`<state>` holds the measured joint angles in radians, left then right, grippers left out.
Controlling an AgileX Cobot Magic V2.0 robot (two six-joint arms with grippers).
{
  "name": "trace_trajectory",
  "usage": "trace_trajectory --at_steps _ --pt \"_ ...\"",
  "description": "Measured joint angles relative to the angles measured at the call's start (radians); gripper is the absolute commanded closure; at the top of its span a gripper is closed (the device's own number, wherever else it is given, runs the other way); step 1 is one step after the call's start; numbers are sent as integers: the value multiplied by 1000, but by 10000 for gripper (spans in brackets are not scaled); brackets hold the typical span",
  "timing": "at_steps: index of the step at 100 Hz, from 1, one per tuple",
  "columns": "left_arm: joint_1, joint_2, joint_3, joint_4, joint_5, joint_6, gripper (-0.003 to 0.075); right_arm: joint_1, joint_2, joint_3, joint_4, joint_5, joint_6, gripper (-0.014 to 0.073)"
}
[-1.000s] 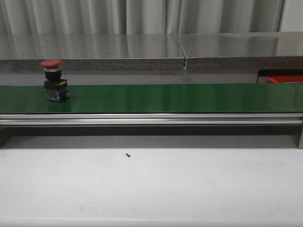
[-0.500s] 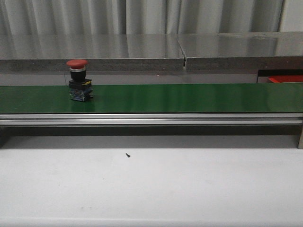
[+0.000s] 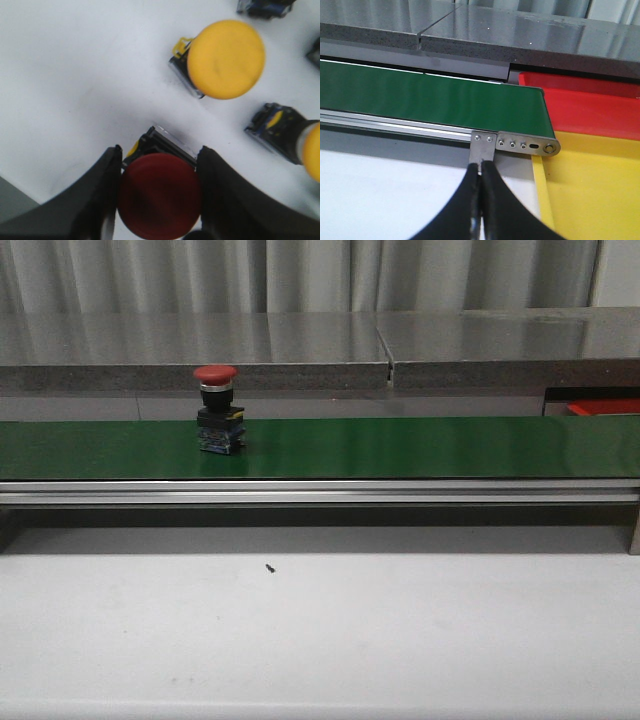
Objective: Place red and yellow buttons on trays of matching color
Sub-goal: 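Grasp a second red-capped button from the pile with the left gripper, then set the second red button on the belt and release it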
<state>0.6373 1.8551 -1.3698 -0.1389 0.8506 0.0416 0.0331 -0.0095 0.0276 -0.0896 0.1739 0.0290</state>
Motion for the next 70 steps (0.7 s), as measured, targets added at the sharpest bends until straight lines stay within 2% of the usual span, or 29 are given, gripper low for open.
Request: trace_trajectory --at_steps 26,53,70 --pt "-38 -191 -25 -89 23 14 739 0 0 0 0 0 0 660" --pt "-250 -202 -119 -105 62 29 739 0 0 0 0 0 0 660" --pt "-381 -141 -165 -109 68 36 739 0 0 0 0 0 0 660"
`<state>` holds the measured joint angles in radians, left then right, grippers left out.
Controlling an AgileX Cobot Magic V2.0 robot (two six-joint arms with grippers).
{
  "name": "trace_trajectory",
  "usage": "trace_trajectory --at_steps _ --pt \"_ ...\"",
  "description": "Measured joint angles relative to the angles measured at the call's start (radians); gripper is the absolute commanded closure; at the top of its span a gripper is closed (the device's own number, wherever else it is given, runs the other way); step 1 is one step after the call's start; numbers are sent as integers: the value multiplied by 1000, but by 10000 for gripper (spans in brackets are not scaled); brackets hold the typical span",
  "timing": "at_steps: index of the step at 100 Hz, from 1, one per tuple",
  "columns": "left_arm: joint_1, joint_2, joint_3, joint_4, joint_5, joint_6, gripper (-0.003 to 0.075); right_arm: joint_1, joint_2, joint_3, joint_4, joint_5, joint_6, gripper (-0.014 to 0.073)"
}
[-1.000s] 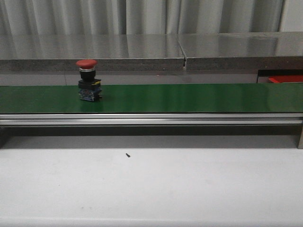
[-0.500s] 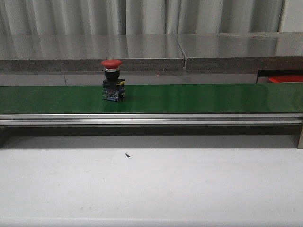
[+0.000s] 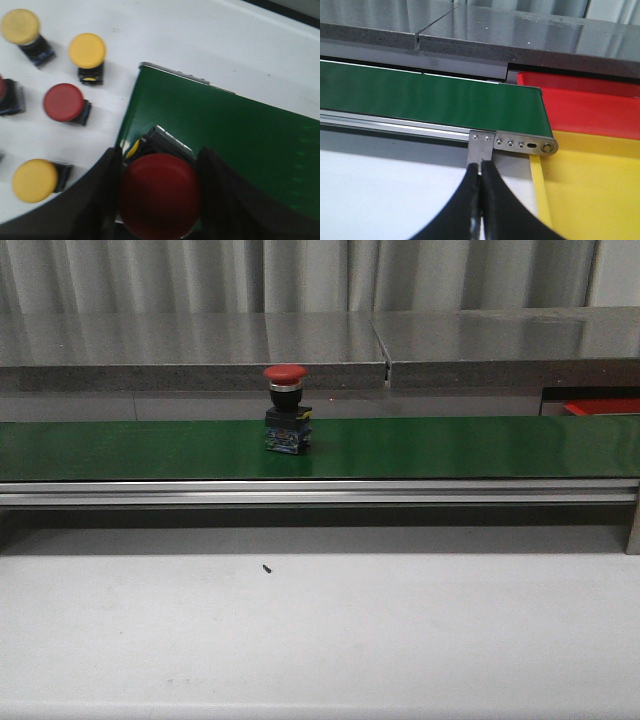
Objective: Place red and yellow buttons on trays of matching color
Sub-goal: 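Set the second red button on the belt and release it, then lower the right gripper onto the first red button at the belt end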
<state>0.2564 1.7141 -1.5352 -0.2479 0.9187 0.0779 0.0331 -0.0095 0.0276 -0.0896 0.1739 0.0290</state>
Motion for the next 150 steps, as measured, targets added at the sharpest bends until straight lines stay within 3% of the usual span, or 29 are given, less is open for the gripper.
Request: trace_trajectory --at_steps 20,28,35,47,54,66,78,95,117,131,150 --pt "-82 125 -30 0 2 2 731 0 0 0 0 0 0 660" --pt "-96 156 -34 0 3 4 664 0 0 0 0 0 0 660" --pt "-102 163 -39 0 3 13 522 0 0 0 0 0 0 660" --pt "-115 163 -75 0 21 35 132 0 0 0 0 -14 0 660" --pt "-125 163 -106 0 33 42 -5 0 0 0 0 -41 0 660" --pt "-144 156 -160 0 55 43 82 0 0 0 0 -88 0 660" --pt "-163 128 -185 0 81 50 82 0 0 -2 0 -96 0 660" --pt "-179 49 -185 2 98 59 83 0 17 -118 15 6 0 660" --pt "-210 -179 -50 9 3 109 125 0 352 -396 26 224 0 660" --pt "-250 -388 180 6 -129 119 252 0 625 -596 28 279 0 660" --pt "-290 -664 542 0 -322 119 581 0 910 -795 30 288 0 660"
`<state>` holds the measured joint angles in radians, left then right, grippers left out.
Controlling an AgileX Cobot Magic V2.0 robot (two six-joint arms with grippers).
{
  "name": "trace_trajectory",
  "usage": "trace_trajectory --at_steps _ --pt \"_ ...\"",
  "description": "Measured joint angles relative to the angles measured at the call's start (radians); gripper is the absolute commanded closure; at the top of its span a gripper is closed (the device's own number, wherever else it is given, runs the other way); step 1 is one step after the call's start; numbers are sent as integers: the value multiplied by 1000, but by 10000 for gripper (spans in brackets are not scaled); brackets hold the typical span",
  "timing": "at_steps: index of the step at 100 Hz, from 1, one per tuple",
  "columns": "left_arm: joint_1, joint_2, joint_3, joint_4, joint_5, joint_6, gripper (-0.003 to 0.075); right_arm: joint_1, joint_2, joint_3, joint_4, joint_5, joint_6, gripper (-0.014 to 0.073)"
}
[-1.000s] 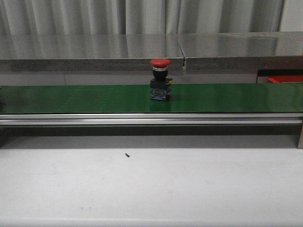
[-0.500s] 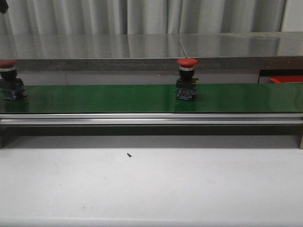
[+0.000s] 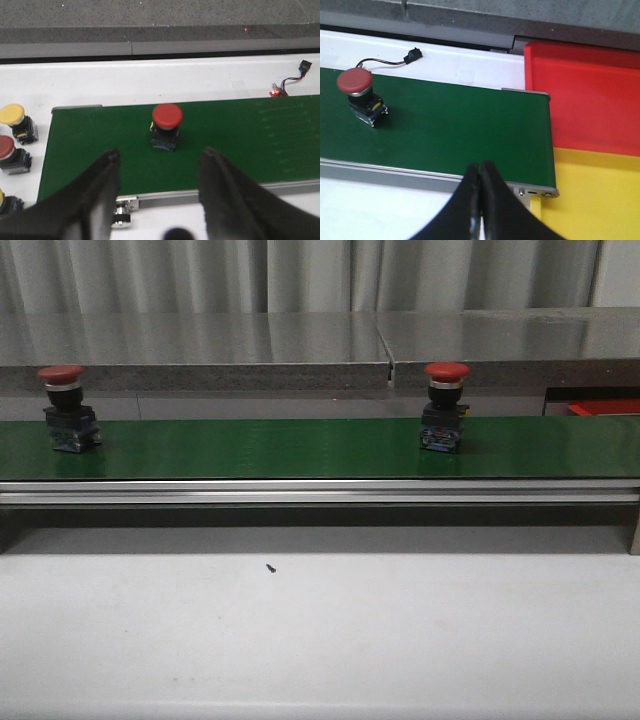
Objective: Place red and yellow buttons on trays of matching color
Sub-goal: 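Lower the right gripper onto the first red button at the belt end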
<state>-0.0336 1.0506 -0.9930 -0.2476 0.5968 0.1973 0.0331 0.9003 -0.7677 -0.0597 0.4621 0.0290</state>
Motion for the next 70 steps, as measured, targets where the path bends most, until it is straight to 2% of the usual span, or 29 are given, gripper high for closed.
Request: trace_trajectory --at_steps 10,16,26,36,43,53,70 --pt "-2 -119 154 0 -58 0 741 0 111 -75 3 18 0 631" --pt "-2 -182 233 0 -81 0 739 0 173 -121 6 42 0 563" --pt "-2 -252 319 -6 -106 0 739 2 261 -190 6 84 0 340" --pt "-2 -293 374 -8 -115 0 739 22 343 -254 8 109 -21 50" --pt "-2 -302 397 -8 -119 0 739 43 396 -296 8 113 -45 -76" --pt "-2 -302 409 -15 -127 0 739 81 476 -363 8 123 -74 -41" --pt "-2 -302 410 -23 -150 0 739 111 636 -500 10 170 -91 -40"
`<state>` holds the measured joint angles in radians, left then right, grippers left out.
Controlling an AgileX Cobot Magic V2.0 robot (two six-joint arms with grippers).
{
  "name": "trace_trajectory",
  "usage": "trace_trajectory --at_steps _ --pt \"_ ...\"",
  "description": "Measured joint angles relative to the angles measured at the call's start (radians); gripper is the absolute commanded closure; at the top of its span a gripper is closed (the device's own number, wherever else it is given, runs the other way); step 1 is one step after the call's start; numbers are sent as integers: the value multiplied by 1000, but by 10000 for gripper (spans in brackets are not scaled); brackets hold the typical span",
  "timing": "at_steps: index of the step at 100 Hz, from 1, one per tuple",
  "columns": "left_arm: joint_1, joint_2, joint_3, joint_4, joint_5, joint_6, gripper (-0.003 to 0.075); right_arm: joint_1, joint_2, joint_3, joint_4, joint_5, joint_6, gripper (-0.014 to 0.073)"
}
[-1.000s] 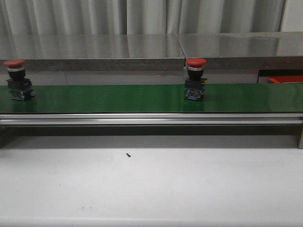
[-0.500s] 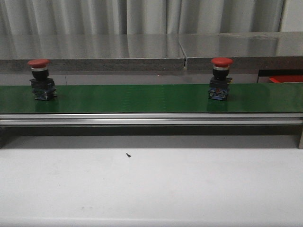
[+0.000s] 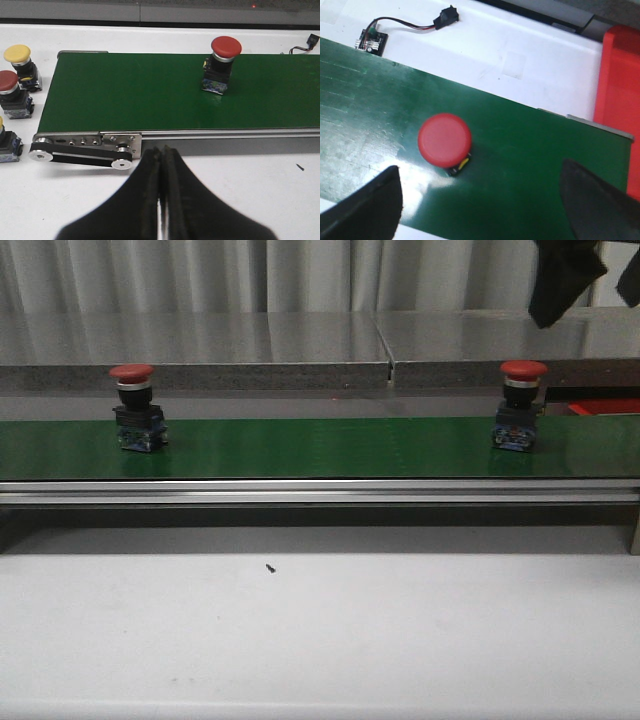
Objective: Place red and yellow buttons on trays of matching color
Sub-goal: 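Lower the right gripper onto the first red button at the belt end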
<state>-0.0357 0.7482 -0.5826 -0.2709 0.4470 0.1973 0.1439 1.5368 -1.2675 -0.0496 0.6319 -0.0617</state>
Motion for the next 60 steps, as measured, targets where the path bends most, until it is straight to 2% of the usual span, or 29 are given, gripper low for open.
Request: trace_trajectory --at_steps 40,47,60 --pt "0 0 0 -17 -15 0 739 -30 292 -234 18 143 -1 -22" --pt "0 0 0 -18 -15 0 739 -47 317 -251 32 179 1 71" --pt "0 0 0 -18 -15 0 739 -81 336 -263 50 235 15 357"
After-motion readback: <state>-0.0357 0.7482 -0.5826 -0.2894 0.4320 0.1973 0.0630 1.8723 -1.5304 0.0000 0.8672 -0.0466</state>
